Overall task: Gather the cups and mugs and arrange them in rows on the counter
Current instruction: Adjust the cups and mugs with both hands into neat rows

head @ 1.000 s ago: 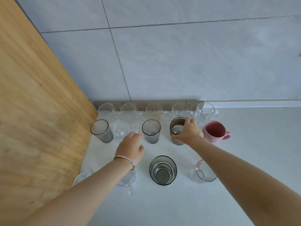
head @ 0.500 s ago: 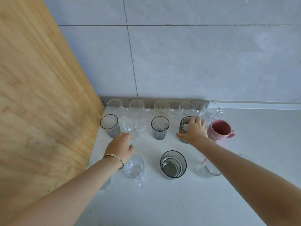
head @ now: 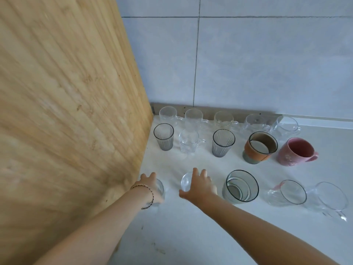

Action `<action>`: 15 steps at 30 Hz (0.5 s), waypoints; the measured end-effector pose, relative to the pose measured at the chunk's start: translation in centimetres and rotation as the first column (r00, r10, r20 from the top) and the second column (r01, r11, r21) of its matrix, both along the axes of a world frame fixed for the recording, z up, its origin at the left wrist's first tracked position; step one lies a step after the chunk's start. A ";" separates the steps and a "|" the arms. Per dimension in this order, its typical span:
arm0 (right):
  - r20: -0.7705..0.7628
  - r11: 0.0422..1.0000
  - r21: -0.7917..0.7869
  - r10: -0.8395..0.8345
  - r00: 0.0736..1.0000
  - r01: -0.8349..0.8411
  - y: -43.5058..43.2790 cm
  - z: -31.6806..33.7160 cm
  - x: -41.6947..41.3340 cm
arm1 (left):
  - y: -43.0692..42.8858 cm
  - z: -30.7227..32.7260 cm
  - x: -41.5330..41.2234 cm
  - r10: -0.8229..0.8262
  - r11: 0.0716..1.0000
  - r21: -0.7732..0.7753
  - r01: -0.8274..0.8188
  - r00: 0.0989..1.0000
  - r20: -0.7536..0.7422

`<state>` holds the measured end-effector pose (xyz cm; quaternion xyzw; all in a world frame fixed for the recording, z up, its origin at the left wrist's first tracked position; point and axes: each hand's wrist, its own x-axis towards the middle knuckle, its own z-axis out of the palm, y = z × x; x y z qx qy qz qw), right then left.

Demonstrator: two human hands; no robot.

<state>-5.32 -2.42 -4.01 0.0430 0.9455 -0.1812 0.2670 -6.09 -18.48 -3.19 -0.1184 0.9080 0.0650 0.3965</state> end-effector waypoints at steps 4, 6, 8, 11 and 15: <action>-0.062 0.998 -0.049 0.035 0.997 -0.038 0.1 -0.4 -0.9 | -0.2 -1.0 -0.8 0.083 0.997 0.012 -0.082 0.994 -0.076; -0.079 0.996 -0.065 0.057 0.995 -0.062 0.4 -0.4 -1.8 | -0.3 -1.2 -1.8 0.114 0.993 0.036 -0.110 0.983 -0.146; -0.101 0.993 -0.086 0.067 0.993 -0.076 0.5 -0.3 -2.8 | -0.4 -1.3 -3.0 0.143 0.989 0.070 -0.131 0.970 -0.198; -0.091 0.982 -0.150 0.106 0.990 -0.119 0.4 -0.2 -4.1 | -0.7 -1.1 -4.7 0.035 0.993 0.120 -0.010 0.978 -0.205; -0.065 0.966 -0.169 0.188 0.980 -0.196 0.5 -0.4 -4.3 | -1.6 -1.0 -6.1 -0.368 0.912 0.123 0.392 0.912 -0.180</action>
